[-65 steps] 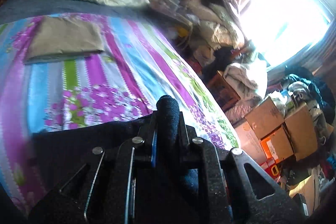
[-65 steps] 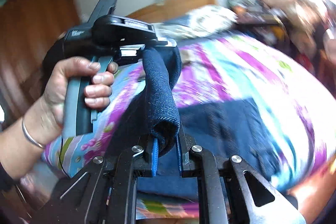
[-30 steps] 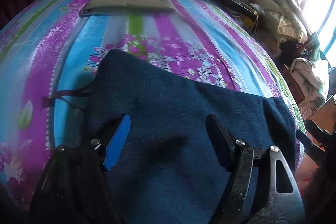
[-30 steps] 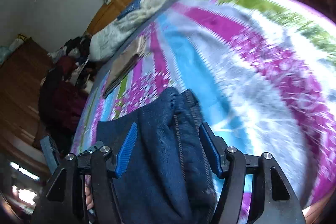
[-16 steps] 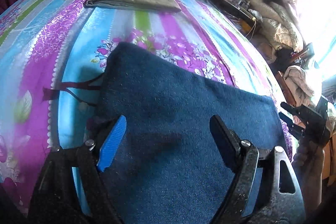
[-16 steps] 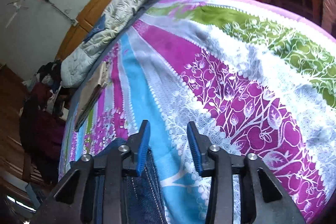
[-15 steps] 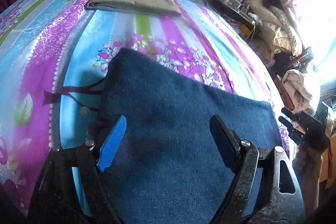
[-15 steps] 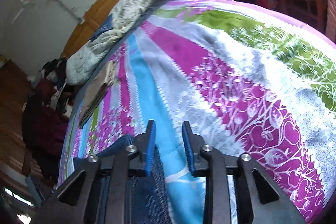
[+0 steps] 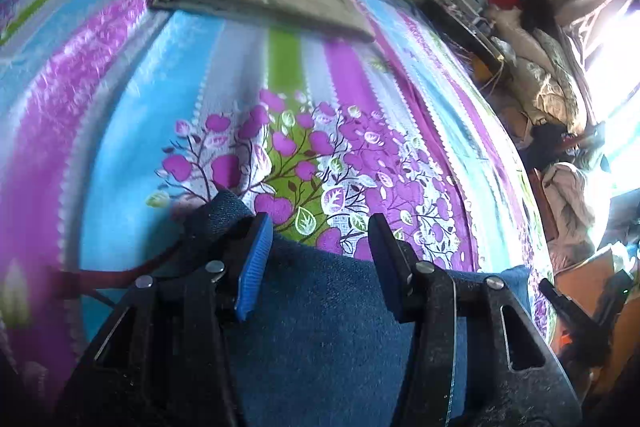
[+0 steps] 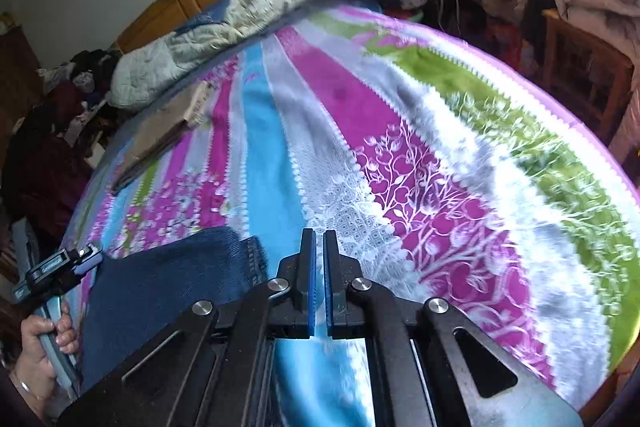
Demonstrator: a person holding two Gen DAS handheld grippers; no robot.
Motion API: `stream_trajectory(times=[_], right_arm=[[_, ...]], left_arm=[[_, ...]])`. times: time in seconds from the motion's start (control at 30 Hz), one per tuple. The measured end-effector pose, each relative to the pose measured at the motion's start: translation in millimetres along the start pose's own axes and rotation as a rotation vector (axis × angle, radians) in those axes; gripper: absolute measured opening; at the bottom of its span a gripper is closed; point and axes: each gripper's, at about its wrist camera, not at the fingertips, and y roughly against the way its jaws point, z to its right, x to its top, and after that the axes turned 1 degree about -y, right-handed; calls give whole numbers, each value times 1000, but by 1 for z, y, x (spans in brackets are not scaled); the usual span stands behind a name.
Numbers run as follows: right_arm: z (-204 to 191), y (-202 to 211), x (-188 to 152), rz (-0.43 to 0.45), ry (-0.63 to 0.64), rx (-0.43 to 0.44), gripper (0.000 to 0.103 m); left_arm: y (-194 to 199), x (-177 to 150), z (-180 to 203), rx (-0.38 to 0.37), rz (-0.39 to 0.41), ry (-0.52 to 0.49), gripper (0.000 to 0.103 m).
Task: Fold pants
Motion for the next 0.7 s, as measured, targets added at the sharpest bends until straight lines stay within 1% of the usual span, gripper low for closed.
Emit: stream_trajectory(times=[0.07, 0.1, 0.13, 0.17, 0.2, 0.23, 0.27, 0.3, 0.33, 0.37, 0.4, 0.43, 0.47, 0.5, 0.53, 0.57, 0.6, 0.63, 0.67, 0.7], right_arm=[[-15, 49, -17, 43, 84, 44, 4], [-24, 68, -30, 56, 116, 82, 4], [-36, 84, -45, 60, 144, 137, 4], [-46, 93, -60, 48, 165, 189, 4], [-57, 95, -74, 27, 183, 232, 4], [-67, 91, -88, -9, 200, 274, 4], [-73, 81, -101, -41, 212, 286, 4], [-75, 66, -114, -81, 217, 267, 4], [-71, 46, -127, -151, 207, 230, 4], [-64, 30, -137, -191, 191, 203, 0], [-55, 31, -143, -171, 154, 236, 0], [-49, 33, -140, -174, 110, 250, 0], [-49, 37, -136, -181, 97, 234, 0], [-51, 46, -131, -158, 107, 202, 0], [-52, 55, -125, -122, 121, 180, 1], [-51, 62, -118, -93, 128, 171, 12], [-48, 65, -112, -79, 130, 167, 17], [-44, 64, -106, -80, 131, 179, 36], [-41, 59, -101, -91, 131, 187, 49], [-38, 52, -97, -103, 134, 191, 51]], left_arm=[[37, -11, 10, -42, 55, -69, 51], [58, -23, 17, -80, 74, -105, 52], [80, -42, 25, -123, 87, -149, 53], [93, -59, 32, -154, 87, -189, 53], [107, -84, 39, -183, 77, -237, 53], [112, -99, 42, -195, 65, -257, 53], [116, -120, 42, -204, 45, -272, 53], [116, -142, 39, -202, 17, -274, 52], [110, -152, 33, -184, -7, -268, 53], [101, -166, 23, -158, -39, -253, 50], [96, -176, 14, -152, -33, -250, 43], [95, -181, 7, -137, 3, -270, 26], [96, -182, 5, -114, 14, -309, 20], [99, -176, 3, -126, -8, -316, 20], [104, -170, 0, -131, -21, -302, 21], [112, -162, -5, -120, -7, -286, 25], [122, -154, -13, -120, 24, -270, 29], [130, -145, -22, -128, 44, -247, 43], [134, -134, -35, -142, 45, -208, 58], [136, -125, -48, -157, 41, -166, 62]])
